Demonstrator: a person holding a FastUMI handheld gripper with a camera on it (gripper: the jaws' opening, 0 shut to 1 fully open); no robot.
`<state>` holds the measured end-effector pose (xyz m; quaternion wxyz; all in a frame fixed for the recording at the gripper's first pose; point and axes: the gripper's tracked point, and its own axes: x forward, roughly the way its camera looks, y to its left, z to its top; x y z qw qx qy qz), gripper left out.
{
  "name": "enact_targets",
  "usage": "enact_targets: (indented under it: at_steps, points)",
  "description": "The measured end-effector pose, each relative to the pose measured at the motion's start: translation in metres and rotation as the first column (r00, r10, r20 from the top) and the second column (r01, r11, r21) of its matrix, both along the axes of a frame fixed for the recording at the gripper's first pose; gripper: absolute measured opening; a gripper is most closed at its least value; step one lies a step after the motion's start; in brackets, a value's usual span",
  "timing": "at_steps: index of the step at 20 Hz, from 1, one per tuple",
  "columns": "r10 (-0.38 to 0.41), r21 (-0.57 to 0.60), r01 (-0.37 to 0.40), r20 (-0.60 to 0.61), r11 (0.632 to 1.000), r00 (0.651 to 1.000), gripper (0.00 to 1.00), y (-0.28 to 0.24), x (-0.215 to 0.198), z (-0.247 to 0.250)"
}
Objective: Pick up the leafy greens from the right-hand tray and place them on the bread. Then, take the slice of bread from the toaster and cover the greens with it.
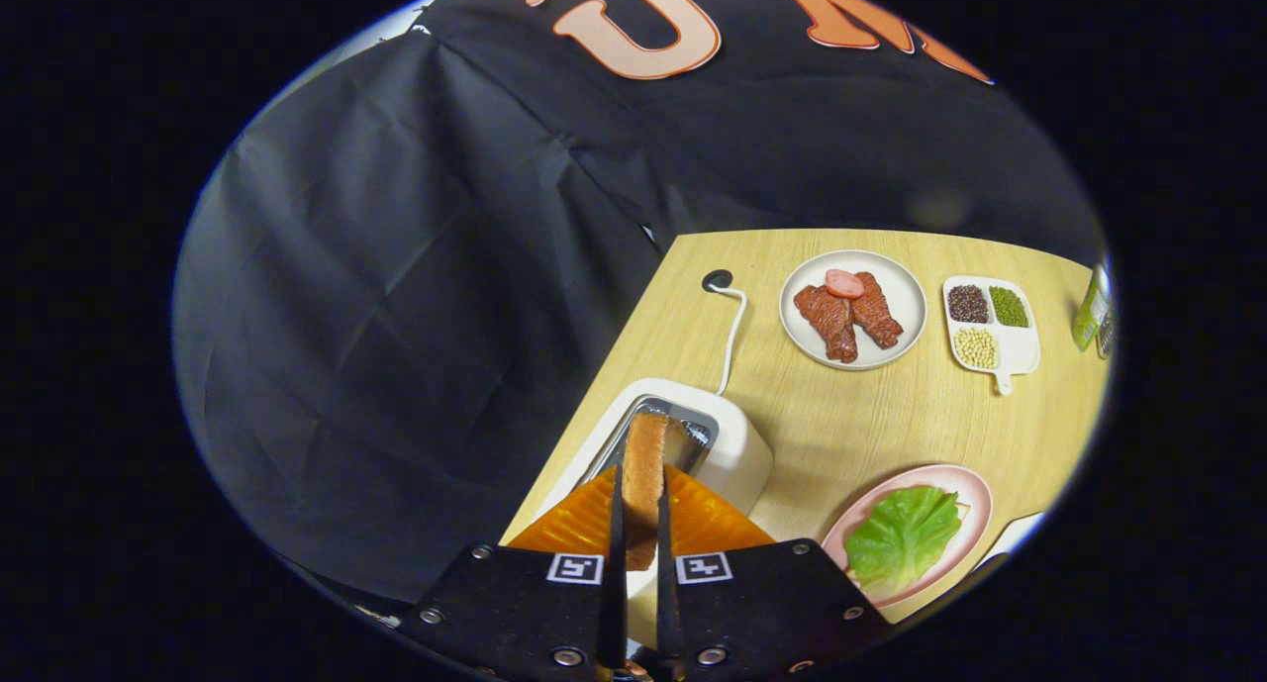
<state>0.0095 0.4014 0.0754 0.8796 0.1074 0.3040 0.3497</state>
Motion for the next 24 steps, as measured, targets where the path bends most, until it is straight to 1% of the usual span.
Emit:
enact_targets:
  at_steps: [3,5,11,17,24]
  points:
    - [0.040,0.073,-0.041,0.006,0.997,0.999,0.12,-0.017,-0.015,0.011]
    - [0.044,0.101,-0.047,0.024,0.994,0.999,0.12,-0.032,-0.015,0.011]
    - [0.014,0.158,-0.020,0.038,0.987,0.999,0.12,-0.083,-0.019,0.004]
    - [-0.023,0.214,0.020,0.011,0.977,1.000,0.12,-0.124,-0.011,-0.012]
    - [-0.020,0.260,0.019,0.001,0.965,1.000,0.12,-0.153,-0.010,-0.032]
